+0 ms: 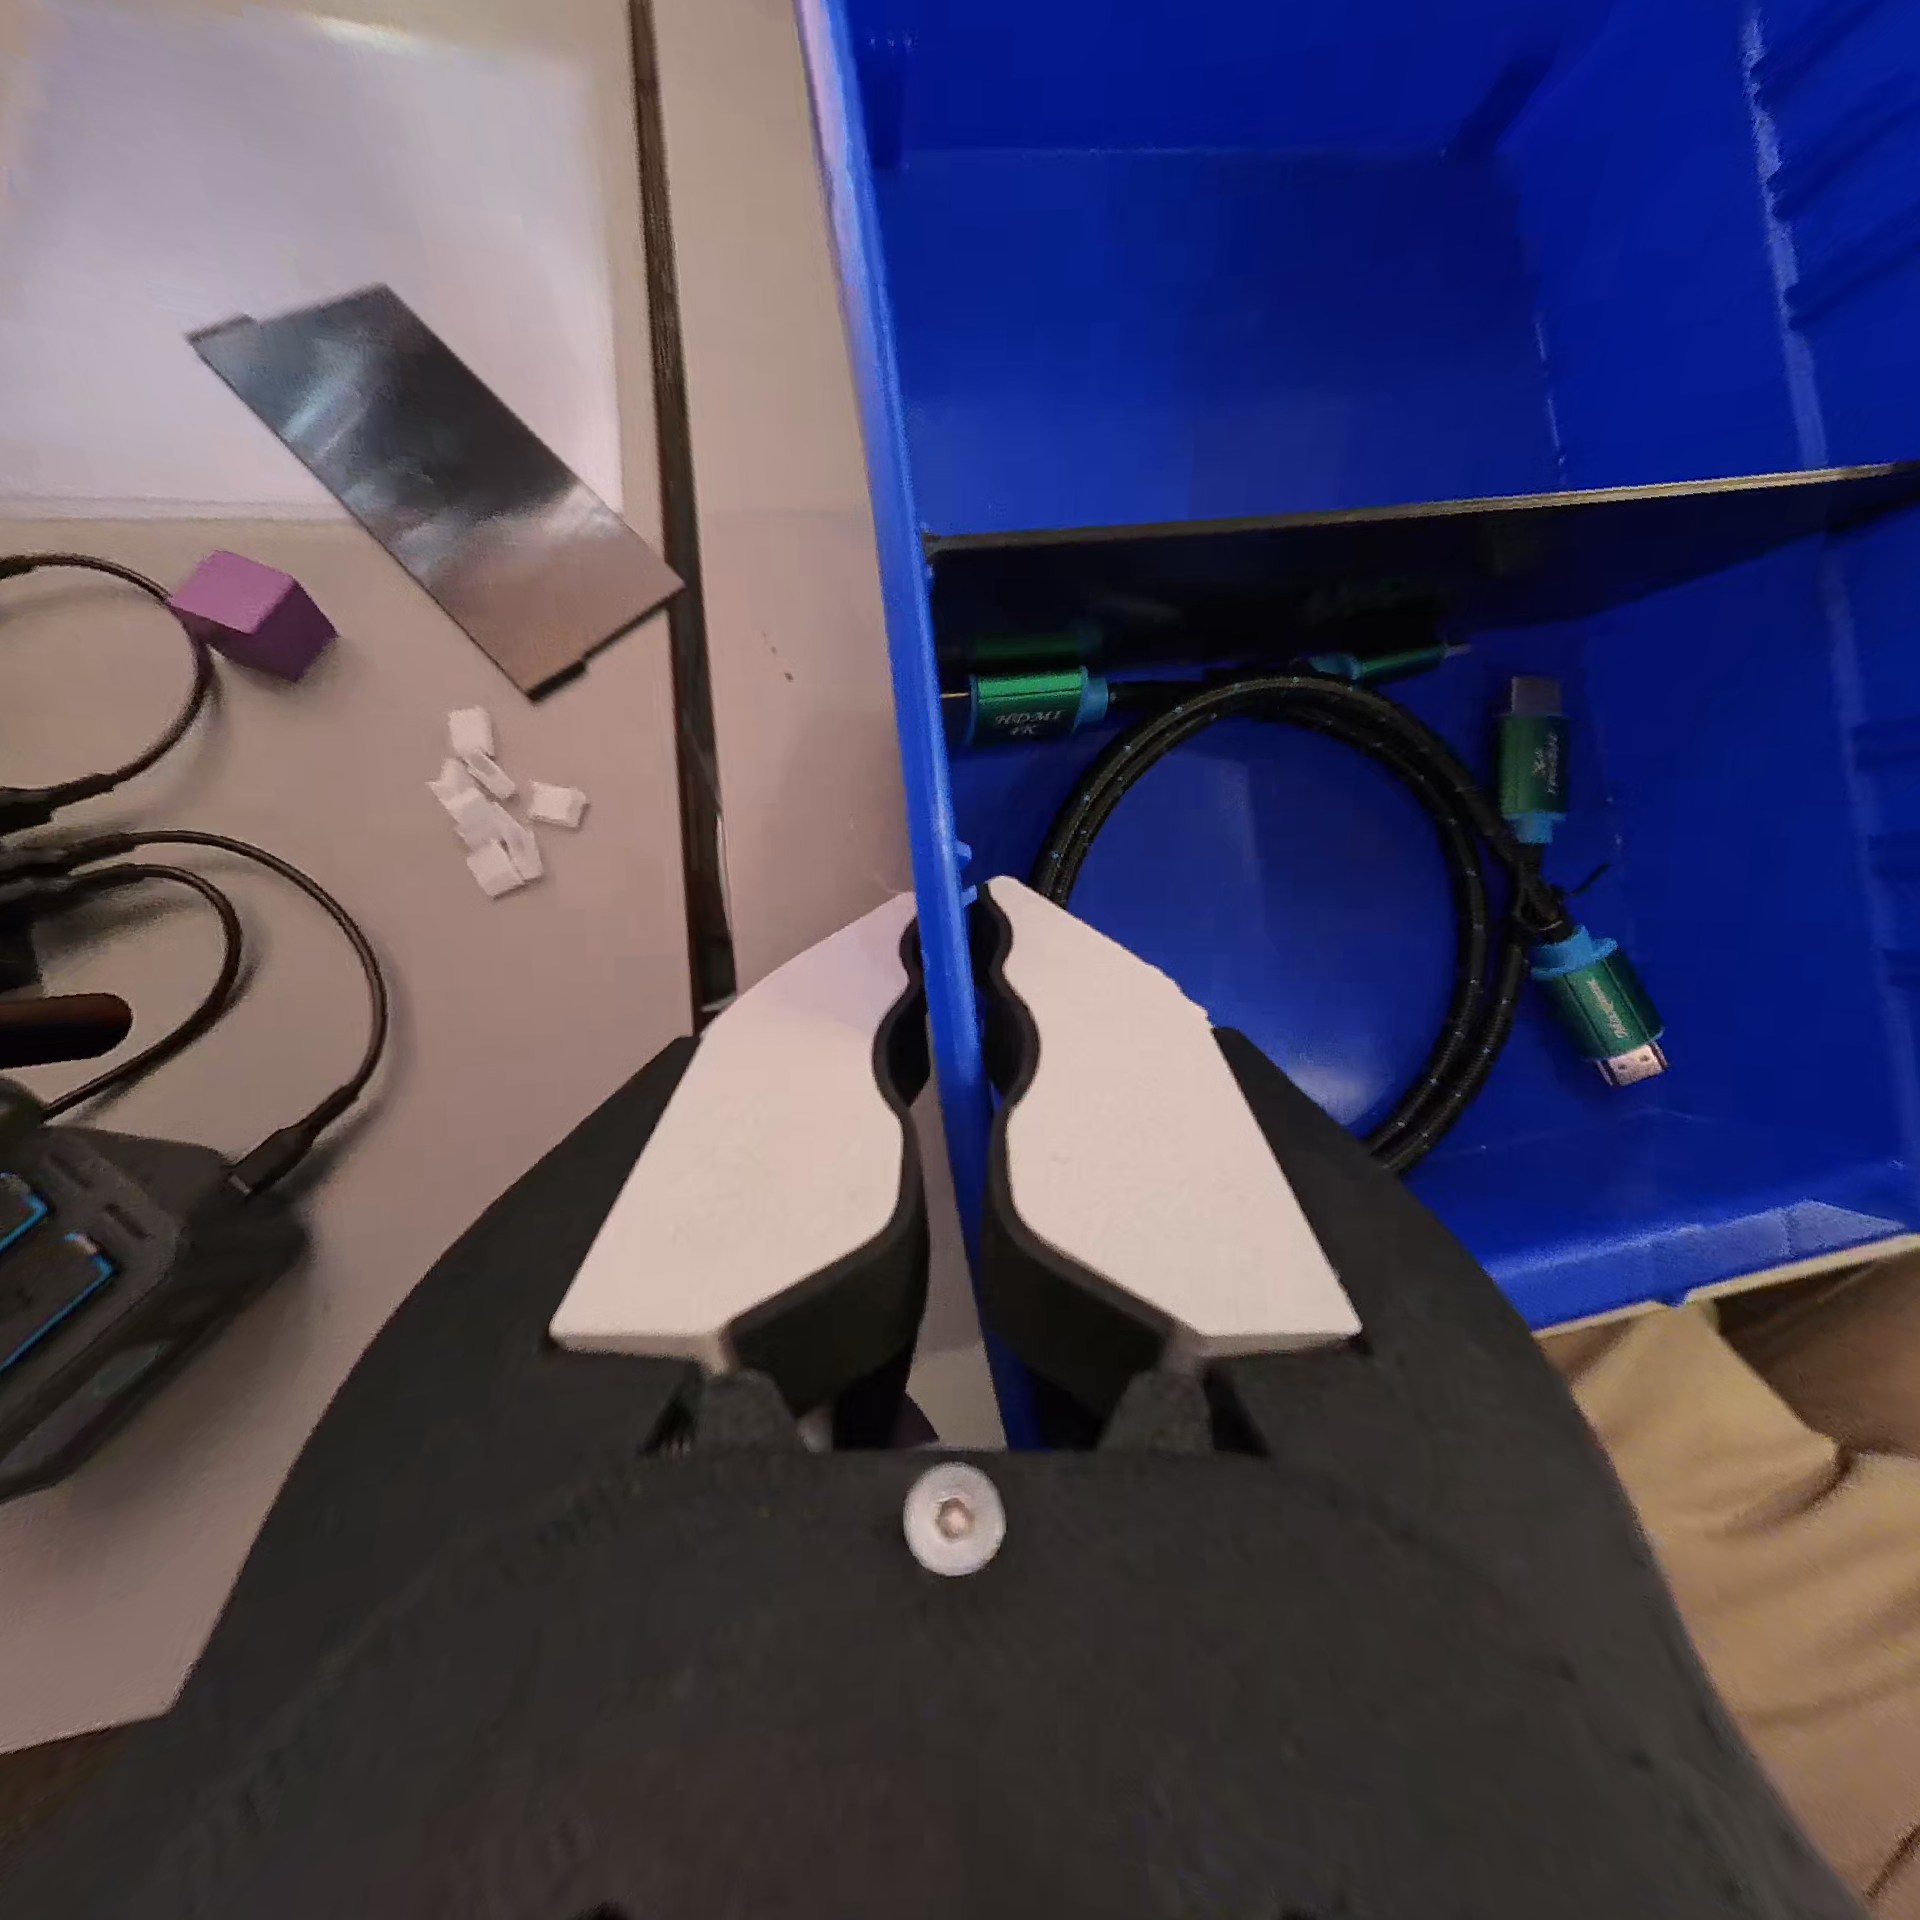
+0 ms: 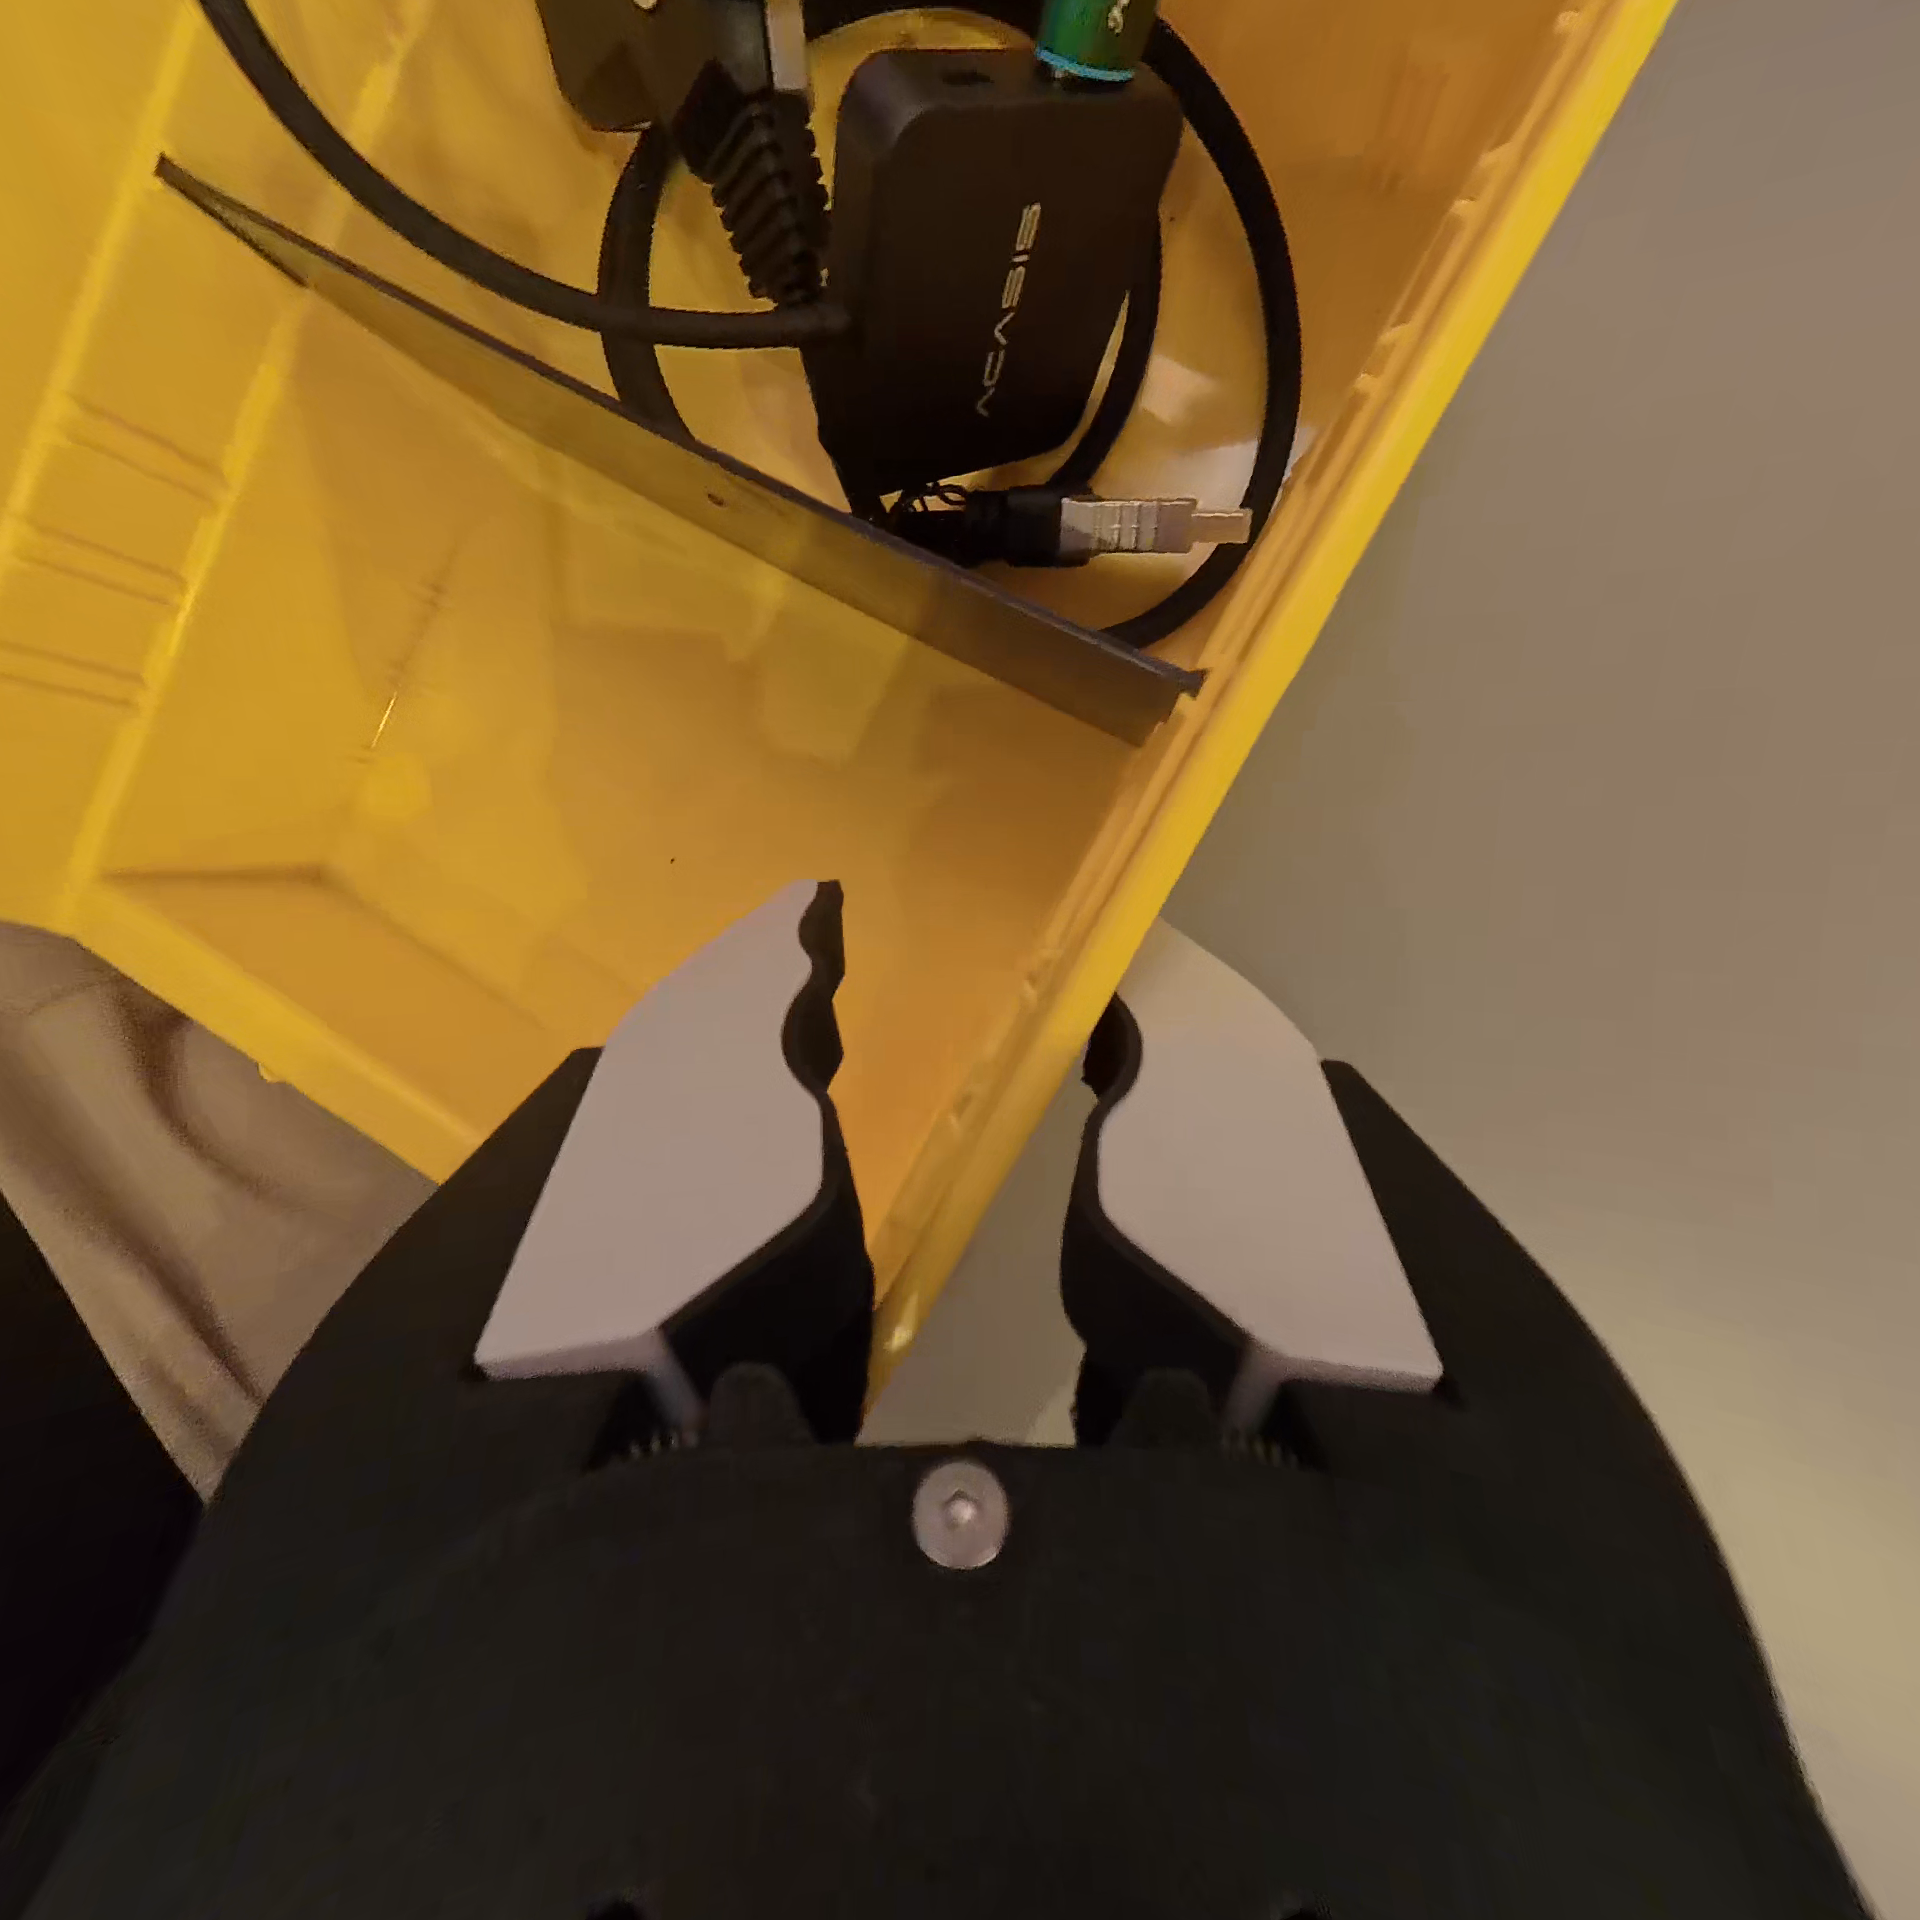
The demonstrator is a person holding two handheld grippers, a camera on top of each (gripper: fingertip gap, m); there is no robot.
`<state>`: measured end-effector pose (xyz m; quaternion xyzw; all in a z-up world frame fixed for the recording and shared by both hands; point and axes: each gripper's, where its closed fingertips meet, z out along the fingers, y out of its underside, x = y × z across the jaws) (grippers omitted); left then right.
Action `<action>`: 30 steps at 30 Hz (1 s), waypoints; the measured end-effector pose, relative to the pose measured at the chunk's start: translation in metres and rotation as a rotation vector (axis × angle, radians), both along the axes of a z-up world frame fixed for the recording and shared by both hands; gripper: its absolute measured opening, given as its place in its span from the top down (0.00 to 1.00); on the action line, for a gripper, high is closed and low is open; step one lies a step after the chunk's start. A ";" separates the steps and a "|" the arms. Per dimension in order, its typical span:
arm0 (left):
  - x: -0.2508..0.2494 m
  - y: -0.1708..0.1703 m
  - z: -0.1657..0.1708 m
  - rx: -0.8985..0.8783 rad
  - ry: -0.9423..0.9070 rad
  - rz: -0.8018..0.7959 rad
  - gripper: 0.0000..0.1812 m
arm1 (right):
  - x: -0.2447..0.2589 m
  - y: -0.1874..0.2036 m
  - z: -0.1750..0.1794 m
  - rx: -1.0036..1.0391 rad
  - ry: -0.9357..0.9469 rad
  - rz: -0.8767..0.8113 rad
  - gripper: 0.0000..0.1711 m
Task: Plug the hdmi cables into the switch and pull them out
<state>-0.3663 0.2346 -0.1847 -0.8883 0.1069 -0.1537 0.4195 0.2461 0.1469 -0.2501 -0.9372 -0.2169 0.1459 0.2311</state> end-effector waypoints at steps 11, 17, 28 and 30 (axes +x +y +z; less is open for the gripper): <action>-0.025 -0.020 0.082 0.202 -0.047 0.063 0.97 | -0.162 0.024 0.002 0.031 0.109 0.225 0.55; -0.006 -0.031 0.131 0.308 -0.061 0.034 0.97 | -0.261 0.014 0.017 -0.032 0.385 0.327 0.33; 0.150 -0.034 0.170 0.418 -0.075 -0.214 0.98 | -0.207 -0.016 0.140 0.346 0.573 0.347 0.29; 0.195 -0.026 0.164 0.445 -0.059 -0.265 0.97 | -0.192 -0.035 0.164 0.435 0.631 0.327 0.29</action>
